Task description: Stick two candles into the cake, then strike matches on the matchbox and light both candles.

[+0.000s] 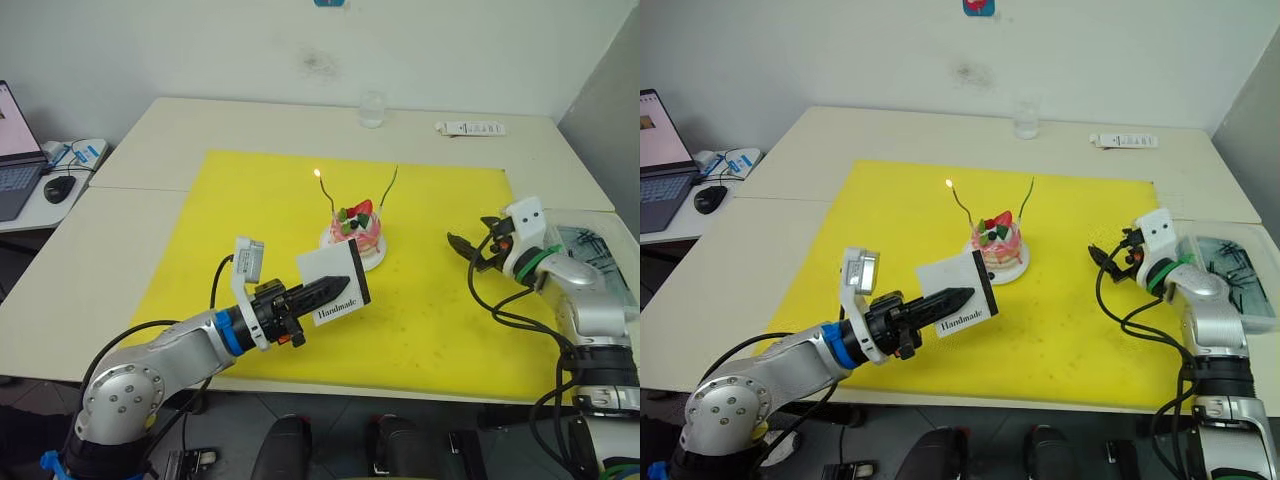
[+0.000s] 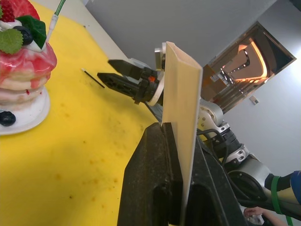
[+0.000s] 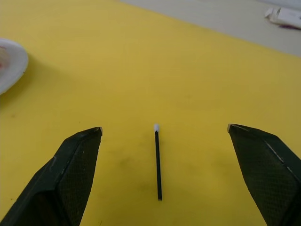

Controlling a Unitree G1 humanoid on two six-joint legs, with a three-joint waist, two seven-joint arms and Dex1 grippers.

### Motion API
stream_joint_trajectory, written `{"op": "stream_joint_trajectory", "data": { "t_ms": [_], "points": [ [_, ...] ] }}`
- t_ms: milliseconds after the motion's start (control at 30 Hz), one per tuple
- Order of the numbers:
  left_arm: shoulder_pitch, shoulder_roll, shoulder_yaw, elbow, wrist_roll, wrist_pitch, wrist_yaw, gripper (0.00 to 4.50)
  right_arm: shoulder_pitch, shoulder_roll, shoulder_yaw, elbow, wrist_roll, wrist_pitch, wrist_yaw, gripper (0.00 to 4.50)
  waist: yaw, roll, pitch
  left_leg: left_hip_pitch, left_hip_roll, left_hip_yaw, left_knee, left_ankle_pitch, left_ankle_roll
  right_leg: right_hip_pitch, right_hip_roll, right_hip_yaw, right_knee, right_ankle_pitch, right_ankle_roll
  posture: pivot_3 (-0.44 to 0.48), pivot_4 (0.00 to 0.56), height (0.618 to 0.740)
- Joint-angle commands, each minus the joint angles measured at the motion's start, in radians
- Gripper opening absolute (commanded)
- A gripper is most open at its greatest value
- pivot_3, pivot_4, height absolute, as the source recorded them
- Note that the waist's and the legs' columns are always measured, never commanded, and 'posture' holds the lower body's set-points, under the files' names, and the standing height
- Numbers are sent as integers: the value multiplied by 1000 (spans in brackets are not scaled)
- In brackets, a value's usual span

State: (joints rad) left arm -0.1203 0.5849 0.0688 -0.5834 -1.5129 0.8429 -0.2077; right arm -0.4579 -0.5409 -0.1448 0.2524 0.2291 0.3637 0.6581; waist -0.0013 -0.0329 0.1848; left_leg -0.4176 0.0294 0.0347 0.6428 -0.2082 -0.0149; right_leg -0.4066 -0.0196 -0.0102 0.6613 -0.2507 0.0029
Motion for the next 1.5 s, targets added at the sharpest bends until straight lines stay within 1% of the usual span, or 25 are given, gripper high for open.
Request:
{"op": "stream_joint_trajectory", "data": {
  "t_ms": [33,267,367,467,833,933,1100,1133,1367,1500],
  "points": [
    [-1,6,14,-36,-30,-10,5,0,-24,27,-33,20,59,-32,30,4474,0,0,0,0,0,0,0,0,0,0,0,0,0,0,0,0,150,740],
    [-11,15,15,-34,-47,-8,14,0,-55,65,16,141,7,-122,20,4474,-1,0,0,1,0,0,0,0,0,0,0,0,1,0,0,0,150,740],
    [-13,23,13,-33,-53,-4,14,0,-81,72,26,204,-15,-161,8,3883,-1,0,0,1,0,0,0,0,0,0,0,0,1,0,0,0,150,740],
    [-13,26,11,-36,-60,-6,17,0,-100,79,27,244,-22,-185,11,2830,-1,0,0,0,0,0,0,0,0,0,1,0,1,0,0,0,150,740],
    [-3,31,7,-45,-77,-9,30,0,-140,89,35,358,-46,-233,-12,2830,-2,0,0,1,0,0,1,0,0,0,0,0,1,1,1,0,150,740],
    [-2,34,7,-46,-79,-8,29,0,-139,82,43,372,-64,-240,-14,2189,-2,0,0,1,0,0,2,0,0,1,0,1,1,1,1,0,150,740],
    [3,34,3,-52,-84,-7,30,0,-130,69,37,389,-72,-244,-19,461,-1,0,0,1,0,0,2,0,0,1,0,1,1,2,2,0,150,740],
    [6,34,2,-54,-84,-7,29,0,-127,68,36,390,-70,-243,-20,50,-1,0,0,1,0,0,2,0,0,1,0,1,1,2,2,0,150,740],
    [8,34,0,-54,-83,-7,24,0,-118,73,13,376,-43,-220,-30,17,-1,0,0,1,0,0,2,0,0,1,0,1,1,2,2,0,150,740],
    [4,34,-1,-52,-80,-6,22,0,-103,68,1,308,-16,-206,1,17,1,0,0,1,0,0,2,0,0,1,0,1,1,2,2,0,150,740]
  ]
}}
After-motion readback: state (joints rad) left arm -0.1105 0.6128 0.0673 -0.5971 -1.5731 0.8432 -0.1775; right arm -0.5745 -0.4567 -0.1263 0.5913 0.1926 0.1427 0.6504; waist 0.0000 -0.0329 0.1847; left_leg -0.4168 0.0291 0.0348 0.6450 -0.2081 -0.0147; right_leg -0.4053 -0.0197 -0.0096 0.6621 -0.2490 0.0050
